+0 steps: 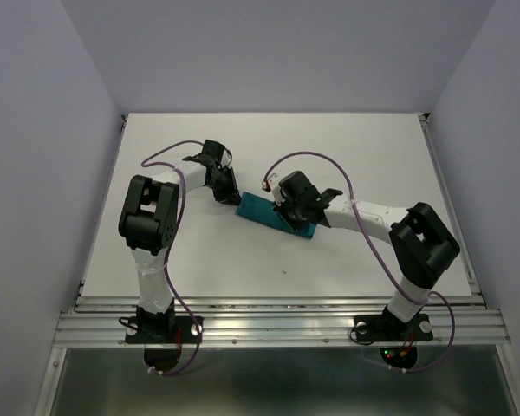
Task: Fold the napkin into a case and place the utensils inside
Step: Stuff the fork into the folded napkin, then reset both arms
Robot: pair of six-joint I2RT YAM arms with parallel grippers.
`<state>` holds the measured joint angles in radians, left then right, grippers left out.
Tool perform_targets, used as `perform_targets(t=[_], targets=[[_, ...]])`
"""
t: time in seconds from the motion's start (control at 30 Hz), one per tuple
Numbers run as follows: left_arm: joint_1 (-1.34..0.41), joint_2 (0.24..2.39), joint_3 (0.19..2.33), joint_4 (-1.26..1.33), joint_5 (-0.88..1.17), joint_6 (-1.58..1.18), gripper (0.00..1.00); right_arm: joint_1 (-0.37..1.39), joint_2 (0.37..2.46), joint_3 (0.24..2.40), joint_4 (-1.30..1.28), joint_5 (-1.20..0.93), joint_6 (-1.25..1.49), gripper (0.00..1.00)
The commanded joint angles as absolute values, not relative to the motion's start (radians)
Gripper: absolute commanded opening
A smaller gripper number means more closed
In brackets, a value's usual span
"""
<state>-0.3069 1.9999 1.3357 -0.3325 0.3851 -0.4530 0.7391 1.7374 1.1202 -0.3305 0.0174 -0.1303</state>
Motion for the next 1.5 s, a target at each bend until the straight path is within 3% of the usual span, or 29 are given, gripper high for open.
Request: perform_targets(t=[0.0,0.13,0.8,0.97,1.1,1.17,1.2,1.3,1.37,1.4,1.47], targets=[[-0.316,2.0,1.359,-0.344,0.388,-0.437,0.18,0.739,1.686,1.118,-0.241,0.136,-0.098,0.01],[-0.316,1.994,1.356,-0.342,0.393,-0.439,0.18,0.739,1.738,1.134,-0.242,0.189,-0.074,0.01],[-0.316,1.985,1.359,-0.351,0.38,-0.44,0.18,0.739,1.752,1.091,-0.253,0.048,-0.078,0.01],[-0.314,1.954,1.384,-0.383,0.345,-0.437,0.18,0.739,1.72,1.095,-0.25,0.112,-0.069,0.01],[-0.311,1.904,1.423,-0.439,0.269,-0.416,0.19,0.739,1.631,1.094,-0.198,0.296,-0.023,0.02],[-0.305,1.876,1.446,-0.468,0.221,-0.399,0.22,0.73,1.585,1.089,-0.167,0.477,0.003,0.21],[-0.302,1.867,1.453,-0.475,0.207,-0.391,0.22,0.73,1.566,1.08,-0.149,0.532,0.055,0.55],[-0.301,1.826,1.489,-0.529,0.137,-0.333,0.4,0.677,1.488,1.022,-0.104,0.732,0.18,1.0],[-0.298,1.799,1.502,-0.546,0.083,-0.321,0.46,0.619,1.424,0.996,-0.107,0.775,0.266,1.0],[-0.295,1.772,1.509,-0.558,0.069,-0.318,0.57,0.544,1.398,0.979,-0.109,0.75,0.347,1.0],[-0.284,1.728,1.511,-0.558,0.037,-0.316,0.61,0.462,1.318,0.931,-0.148,0.738,0.461,1.0]])
